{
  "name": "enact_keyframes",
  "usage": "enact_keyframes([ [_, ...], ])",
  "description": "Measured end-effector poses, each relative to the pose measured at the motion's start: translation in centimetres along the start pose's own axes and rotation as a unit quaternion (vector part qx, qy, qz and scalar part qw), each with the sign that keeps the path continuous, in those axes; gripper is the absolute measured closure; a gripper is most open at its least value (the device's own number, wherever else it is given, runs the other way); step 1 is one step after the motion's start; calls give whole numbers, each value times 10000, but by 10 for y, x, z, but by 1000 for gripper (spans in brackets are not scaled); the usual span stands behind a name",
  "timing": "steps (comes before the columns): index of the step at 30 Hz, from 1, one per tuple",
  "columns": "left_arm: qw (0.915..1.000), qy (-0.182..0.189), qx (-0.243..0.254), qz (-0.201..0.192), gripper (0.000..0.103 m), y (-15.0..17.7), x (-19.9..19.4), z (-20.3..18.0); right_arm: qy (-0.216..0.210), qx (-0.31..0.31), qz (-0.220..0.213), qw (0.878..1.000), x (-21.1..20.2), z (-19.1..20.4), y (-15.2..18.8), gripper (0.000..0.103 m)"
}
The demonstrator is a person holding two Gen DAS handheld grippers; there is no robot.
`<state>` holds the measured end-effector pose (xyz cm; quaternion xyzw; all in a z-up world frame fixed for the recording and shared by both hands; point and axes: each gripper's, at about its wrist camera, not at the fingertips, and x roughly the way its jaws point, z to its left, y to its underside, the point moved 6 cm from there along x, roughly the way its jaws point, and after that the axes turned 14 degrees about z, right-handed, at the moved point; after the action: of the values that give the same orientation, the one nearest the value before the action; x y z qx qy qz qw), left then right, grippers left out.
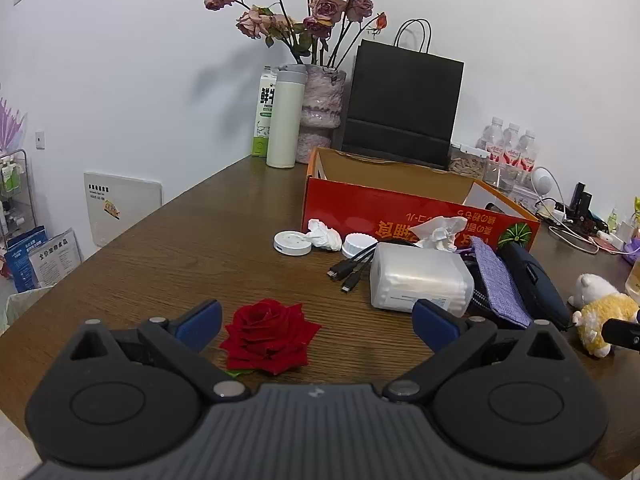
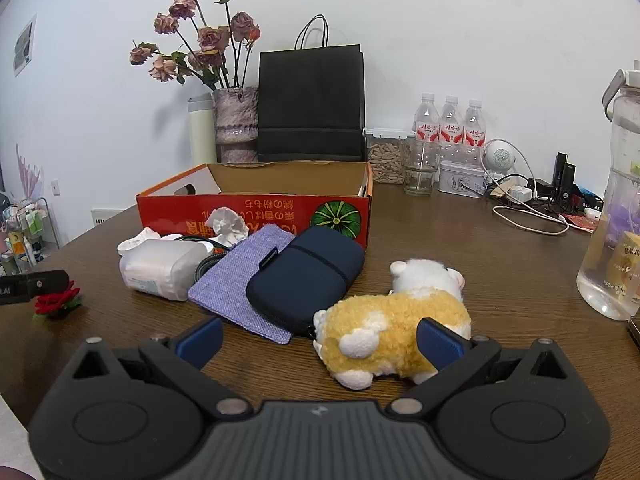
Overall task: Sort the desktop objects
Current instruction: 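Move the left tool toward the red rose while the right approaches the plush sheep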
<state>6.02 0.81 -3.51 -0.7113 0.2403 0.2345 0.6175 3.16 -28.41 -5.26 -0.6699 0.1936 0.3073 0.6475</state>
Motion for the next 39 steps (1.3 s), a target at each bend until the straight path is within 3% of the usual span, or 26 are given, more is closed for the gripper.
enact_keyframes([
  [11, 9998, 192, -43, 0, 0, -2, -2, -1, -2, -14, 1, 10000, 0, 0, 0, 0],
  [39, 9998, 133, -97, -61, 0, -3, -3, 2, 9, -14, 20, 10000, 2, 0, 1, 0],
])
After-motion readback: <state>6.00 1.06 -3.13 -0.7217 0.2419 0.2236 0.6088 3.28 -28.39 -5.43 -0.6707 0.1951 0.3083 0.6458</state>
